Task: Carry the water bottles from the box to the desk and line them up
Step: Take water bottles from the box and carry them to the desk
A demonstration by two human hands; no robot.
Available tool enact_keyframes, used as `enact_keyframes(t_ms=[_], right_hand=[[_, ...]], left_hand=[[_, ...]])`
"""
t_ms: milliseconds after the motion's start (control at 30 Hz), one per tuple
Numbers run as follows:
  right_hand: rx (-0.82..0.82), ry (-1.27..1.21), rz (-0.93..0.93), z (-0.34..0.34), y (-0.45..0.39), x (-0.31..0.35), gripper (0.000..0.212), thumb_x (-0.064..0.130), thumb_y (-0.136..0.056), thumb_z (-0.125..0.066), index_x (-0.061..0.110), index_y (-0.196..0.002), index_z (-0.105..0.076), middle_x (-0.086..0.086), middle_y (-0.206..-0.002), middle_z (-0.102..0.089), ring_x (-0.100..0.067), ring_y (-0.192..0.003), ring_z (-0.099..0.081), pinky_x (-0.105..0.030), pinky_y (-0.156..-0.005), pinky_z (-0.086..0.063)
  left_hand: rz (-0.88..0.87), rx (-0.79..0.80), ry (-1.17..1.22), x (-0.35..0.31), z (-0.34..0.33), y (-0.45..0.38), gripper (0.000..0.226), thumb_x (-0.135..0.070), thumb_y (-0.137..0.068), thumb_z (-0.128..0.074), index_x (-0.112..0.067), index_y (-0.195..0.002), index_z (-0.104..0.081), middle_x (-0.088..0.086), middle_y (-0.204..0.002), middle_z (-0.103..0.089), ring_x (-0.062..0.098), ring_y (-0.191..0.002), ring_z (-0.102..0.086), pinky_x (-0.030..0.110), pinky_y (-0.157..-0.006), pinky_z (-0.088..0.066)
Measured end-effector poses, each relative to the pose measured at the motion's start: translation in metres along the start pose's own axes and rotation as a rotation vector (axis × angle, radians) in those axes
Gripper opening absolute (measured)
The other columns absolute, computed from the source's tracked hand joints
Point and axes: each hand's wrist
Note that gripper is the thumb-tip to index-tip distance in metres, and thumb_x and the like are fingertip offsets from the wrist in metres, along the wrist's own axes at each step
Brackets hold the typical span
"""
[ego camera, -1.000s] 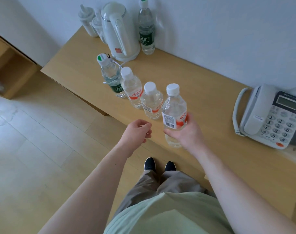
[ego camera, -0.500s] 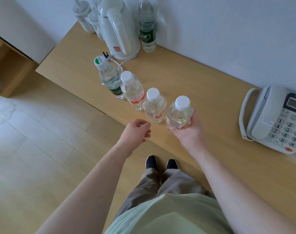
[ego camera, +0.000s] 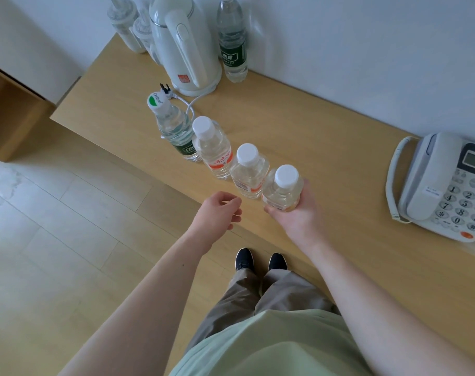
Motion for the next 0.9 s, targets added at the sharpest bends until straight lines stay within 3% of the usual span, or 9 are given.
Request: enact_keyframes(t_ms=[267, 400, 500, 633, 900], right_hand=[[-0.022, 0.016, -0.005, -0.001, -0.001, -0.006, 0.067, 0.025, -0.065, -0.091, 0.056, -0.107, -0.049, 0.022, -0.105, -0.067, 0.003, -0.097, -0.064, -0.006, -0.073, -0.045], [-0.010, 0.033, -0.009, 0.001, 0.004, -0.007, 0.071, 0.020, -0.065, -0.094, 0.034, -0.121, -0.052, 0.016, -0.114, -0.061, 0.008, -0.103, -0.058, -0.003, -0.078, -0.042], [-0.029, 0.102, -0.015, 0.005, 0.009, -0.009, 0.076, 0.020, -0.066, -0.094, 0.021, -0.129, -0.052, 0.023, -0.114, -0.047, 0.013, -0.105, -0.048, -0.005, -0.086, -0.037], [-0.042, 0.163, -0.060, 0.010, 0.018, -0.011, 0.077, 0.029, -0.073, -0.090, 0.027, -0.139, -0.049, 0.016, -0.123, -0.045, -0.006, -0.122, -0.047, -0.024, -0.098, -0.037], [-0.135, 0.261, -0.194, 0.020, 0.035, -0.020, 0.050, 0.033, -0.078, -0.080, 0.027, -0.125, -0.060, 0.010, -0.123, -0.054, -0.006, -0.111, -0.054, -0.029, -0.089, -0.044]], left_hand=[[0.014, 0.044, -0.039, 0.000, -0.003, 0.001, 0.013, -0.036, -0.100, -0.059, -0.026, -0.106, -0.064, 0.000, -0.096, -0.075, 0.015, -0.089, -0.074, 0.033, -0.082, -0.060], [0.020, 0.069, -0.060, 0.001, -0.003, 0.002, 0.013, -0.036, -0.100, -0.059, -0.026, -0.107, -0.064, 0.000, -0.097, -0.075, 0.015, -0.090, -0.074, 0.034, -0.083, -0.060], [0.024, 0.086, -0.076, 0.002, -0.005, 0.002, 0.014, -0.036, -0.100, -0.059, -0.026, -0.107, -0.064, 0.000, -0.097, -0.075, 0.016, -0.091, -0.074, 0.035, -0.085, -0.060], [0.039, 0.119, -0.119, 0.006, -0.007, 0.002, 0.015, -0.036, -0.100, -0.059, -0.024, -0.108, -0.065, 0.001, -0.098, -0.075, 0.017, -0.093, -0.074, 0.036, -0.085, -0.060], [0.030, 0.194, -0.265, 0.013, -0.009, 0.003, 0.013, -0.033, -0.100, -0.059, -0.023, -0.106, -0.064, 0.001, -0.097, -0.075, 0.017, -0.092, -0.074, 0.037, -0.085, -0.058]])
Point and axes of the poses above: each hand's wrist, its own y-axis away from the middle knuckle, its own z-axis out of the back of the hand, x = y × z
